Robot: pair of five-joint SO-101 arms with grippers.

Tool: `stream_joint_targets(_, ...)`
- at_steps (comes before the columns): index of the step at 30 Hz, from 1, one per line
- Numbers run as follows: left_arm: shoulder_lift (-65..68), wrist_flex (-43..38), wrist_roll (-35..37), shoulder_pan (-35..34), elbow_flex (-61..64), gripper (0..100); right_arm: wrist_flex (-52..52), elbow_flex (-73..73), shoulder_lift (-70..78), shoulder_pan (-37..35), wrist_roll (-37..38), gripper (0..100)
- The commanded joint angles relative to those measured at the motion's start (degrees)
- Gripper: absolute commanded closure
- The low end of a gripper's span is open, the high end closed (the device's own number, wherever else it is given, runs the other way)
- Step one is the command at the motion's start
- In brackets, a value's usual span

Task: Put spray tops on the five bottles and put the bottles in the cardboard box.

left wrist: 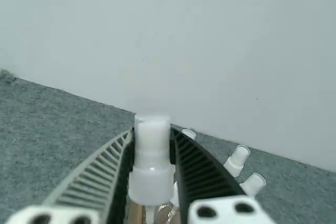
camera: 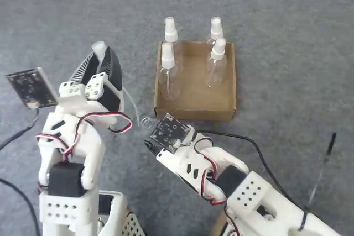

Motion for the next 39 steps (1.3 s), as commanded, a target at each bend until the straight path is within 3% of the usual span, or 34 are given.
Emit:
stream_joint_targets(1,-0.62,-1.85,0.62,0.26,-0.57,99,-0.48,0.44,-5.14,-0.57,-0.97,99.3)
stream_joint_targets(16,-0.53,-2.2,0.44,1.76,-6.02,99,-0.57,2.02,-5.32,-0.57,-0.97,99.3)
stream_joint_targets(25,-0.79,-2.55,-3.52,7.38,4.62,99,-0.57,2.11,-5.76,-0.48,-0.97,99.3)
stream_joint_targets(34,-1.05,-1.93,-4.31,6.77,3.12,99,-0.57,2.11,-5.76,-0.48,-0.97,99.3)
stream_joint_targets(39,-0.62,-4.22,-6.33,2.55,-1.71,99,-0.57,2.55,-5.85,-0.48,-0.97,99.3)
